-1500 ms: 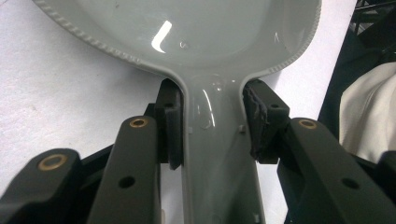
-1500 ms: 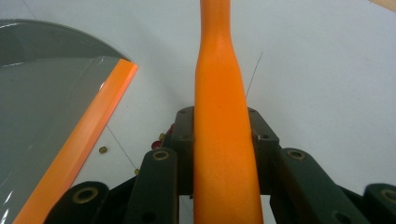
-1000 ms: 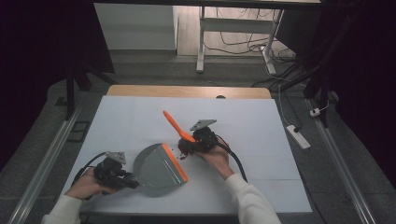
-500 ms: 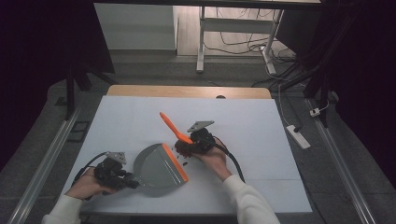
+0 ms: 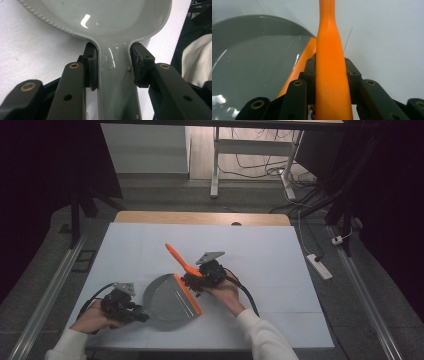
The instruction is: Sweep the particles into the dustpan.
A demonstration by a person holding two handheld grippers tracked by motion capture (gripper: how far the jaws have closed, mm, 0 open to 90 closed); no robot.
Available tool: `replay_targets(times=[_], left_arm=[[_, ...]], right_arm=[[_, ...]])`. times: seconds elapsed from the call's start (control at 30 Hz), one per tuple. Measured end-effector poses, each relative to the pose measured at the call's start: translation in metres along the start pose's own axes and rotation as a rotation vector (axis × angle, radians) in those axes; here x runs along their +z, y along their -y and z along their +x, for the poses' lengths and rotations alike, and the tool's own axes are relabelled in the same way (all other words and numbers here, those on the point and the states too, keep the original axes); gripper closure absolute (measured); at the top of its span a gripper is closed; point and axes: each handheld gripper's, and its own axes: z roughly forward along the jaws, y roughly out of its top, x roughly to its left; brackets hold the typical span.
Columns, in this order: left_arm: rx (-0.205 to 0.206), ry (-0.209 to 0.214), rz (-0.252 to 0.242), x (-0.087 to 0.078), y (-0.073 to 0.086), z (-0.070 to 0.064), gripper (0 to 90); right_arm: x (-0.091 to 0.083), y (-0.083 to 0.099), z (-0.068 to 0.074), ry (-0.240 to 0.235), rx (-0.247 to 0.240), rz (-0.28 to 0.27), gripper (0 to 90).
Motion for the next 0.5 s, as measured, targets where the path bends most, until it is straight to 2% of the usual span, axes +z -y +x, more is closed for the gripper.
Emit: replay_targets(times=[0.5], left_arm=[[0.0,0.001,0.0,0.0002,0.0001,0.0001,61.6]], right_arm=[[0.0035,-0.0017,0.0104,-0.03,-0.014,-0.002,70.1]])
